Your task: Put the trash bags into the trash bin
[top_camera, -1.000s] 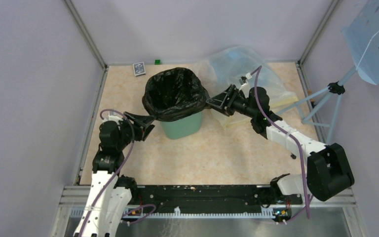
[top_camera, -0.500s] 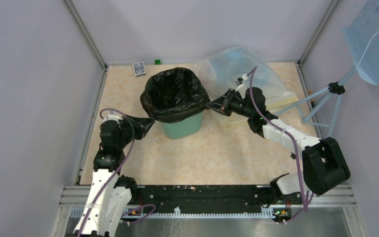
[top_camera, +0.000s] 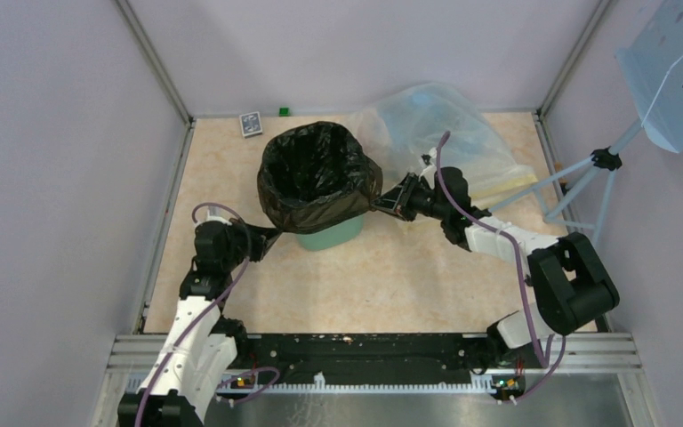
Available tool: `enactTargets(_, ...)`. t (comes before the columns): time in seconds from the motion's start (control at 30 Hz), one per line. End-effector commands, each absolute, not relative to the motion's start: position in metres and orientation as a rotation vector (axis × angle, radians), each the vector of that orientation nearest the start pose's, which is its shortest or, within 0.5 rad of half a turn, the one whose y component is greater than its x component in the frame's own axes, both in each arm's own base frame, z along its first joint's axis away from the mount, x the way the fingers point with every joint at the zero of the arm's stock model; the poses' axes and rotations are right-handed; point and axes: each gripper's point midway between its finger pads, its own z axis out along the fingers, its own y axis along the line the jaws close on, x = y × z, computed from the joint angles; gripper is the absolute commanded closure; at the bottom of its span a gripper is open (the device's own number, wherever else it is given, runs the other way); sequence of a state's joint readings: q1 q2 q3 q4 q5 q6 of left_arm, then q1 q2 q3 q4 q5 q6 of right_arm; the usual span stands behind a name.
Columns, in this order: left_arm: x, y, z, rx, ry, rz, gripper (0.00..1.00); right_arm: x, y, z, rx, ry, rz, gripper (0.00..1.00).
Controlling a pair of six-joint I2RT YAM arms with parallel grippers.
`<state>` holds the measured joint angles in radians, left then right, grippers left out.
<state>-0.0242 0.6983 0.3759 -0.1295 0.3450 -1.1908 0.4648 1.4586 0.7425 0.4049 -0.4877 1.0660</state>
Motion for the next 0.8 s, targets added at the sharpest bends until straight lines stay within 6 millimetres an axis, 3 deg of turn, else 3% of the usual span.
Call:
enactTargets(0.0, 0.27, -0.097, 0.149, -0.93, 1.906, -1.04, 0.95, 0.316, 0.291, 0.169, 0.195, 2.109, 1.427, 0.77)
enactTargets(0.1, 0.269, -0.094, 0.144, -0.915, 1.926, -1.004, 0.94, 0.316, 0.287, 0.17, 0.18, 2.107, 1.392, 0.67)
enactTargets(0.23, 0.266, -0.082, 0.146, -0.902, 1.934, -0.894, 0.9, 0.318, 0.266, 0.179, 0.152, 2.103, 1.201, 0.53)
enactTargets(0.37, 0.261, -0.063, 0.14, -0.919, 1.965, -0.727, 0.64, 0.323, 0.236, 0.209, 0.098, 2.059, 0.961, 0.47)
enactTargets(0.4, 0.26, -0.061, 0.138, -0.913, 1.98, -0.71, 0.61, 0.322, 0.228, 0.214, 0.072, 2.069, 0.891, 0.46)
enactTargets(0.5, 0.259, -0.057, 0.141, -0.91, 1.995, -0.665, 0.59, 0.322, 0.221, 0.253, -0.045, 2.014, 0.743, 0.45)
enactTargets(0.63, 0.262, -0.046, 0.16, -0.879, 1.934, -0.611, 0.58, 0.316, 0.249, 0.302, -0.303, 1.968, 0.643, 0.56)
enactTargets(0.77, 0.262, -0.042, 0.172, -0.85, 1.916, -0.582, 0.57, 0.314, 0.287, 0.322, -0.546, 1.987, 0.576, 0.72)
